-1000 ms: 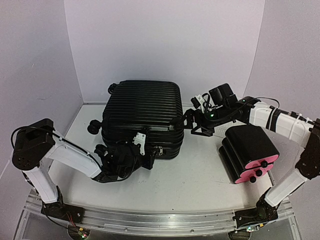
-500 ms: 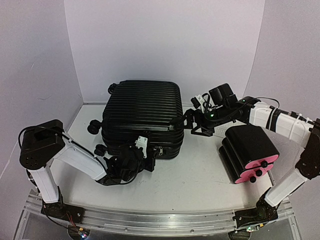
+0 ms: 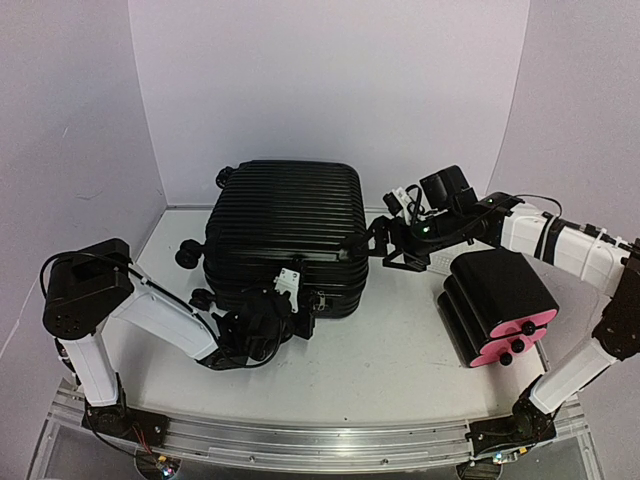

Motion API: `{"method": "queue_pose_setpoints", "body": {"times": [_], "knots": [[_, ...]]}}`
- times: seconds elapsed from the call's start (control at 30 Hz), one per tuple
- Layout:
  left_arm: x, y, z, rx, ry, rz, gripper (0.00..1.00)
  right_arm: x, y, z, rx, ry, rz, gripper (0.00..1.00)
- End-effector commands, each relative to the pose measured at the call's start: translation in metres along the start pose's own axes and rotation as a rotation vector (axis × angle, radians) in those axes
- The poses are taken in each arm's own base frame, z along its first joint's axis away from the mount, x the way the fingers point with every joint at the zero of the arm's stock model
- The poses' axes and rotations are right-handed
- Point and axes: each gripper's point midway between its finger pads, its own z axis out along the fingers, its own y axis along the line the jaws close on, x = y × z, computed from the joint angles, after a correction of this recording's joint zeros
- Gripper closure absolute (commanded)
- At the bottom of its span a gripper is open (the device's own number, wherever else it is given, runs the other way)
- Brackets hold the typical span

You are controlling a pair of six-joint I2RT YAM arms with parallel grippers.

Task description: Open, take out, and arrange the luggage

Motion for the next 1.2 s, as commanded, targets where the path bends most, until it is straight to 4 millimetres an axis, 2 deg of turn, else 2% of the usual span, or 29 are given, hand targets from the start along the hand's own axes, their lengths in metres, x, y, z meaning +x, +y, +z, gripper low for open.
{"method": "queue_pose_setpoints", "body": {"times": [0.0, 0.17, 0.33, 0.57, 0.8, 0.97, 1.17], "knots": [[-0.043, -0.010, 0.004, 0.012, -0.122, -0.064, 0.92, -0.009, 0.017, -0.017, -0.032, -0.061, -0.037, 0.02], [-0.033, -0.007, 0.007, 0.001, -0.106, -0.078, 0.91, -0.009, 0.018, -0.019, -0.035, -0.065, -0.034, 0.02], [-0.032, -0.008, 0.011, -0.006, -0.104, -0.081, 0.82, -0.008, 0.017, -0.021, -0.031, -0.070, -0.034, 0.02], [-0.033, 0.003, 0.011, -0.071, -0.119, -0.070, 1.00, -0.007, 0.016, -0.021, -0.028, -0.071, -0.034, 0.02], [-0.034, 0.005, 0.005, -0.062, -0.117, -0.049, 1.00, -0.007, 0.014, -0.019, -0.023, -0.068, -0.031, 0.02], [-0.036, 0.015, -0.006, -0.081, -0.119, -0.028, 1.00, -0.008, 0.012, -0.019, -0.015, -0.071, -0.035, 0.02], [-0.026, 0.031, -0.016, -0.128, -0.088, 0.018, 1.00, -0.006, 0.008, -0.017, -0.002, -0.068, -0.041, 0.02]]}}
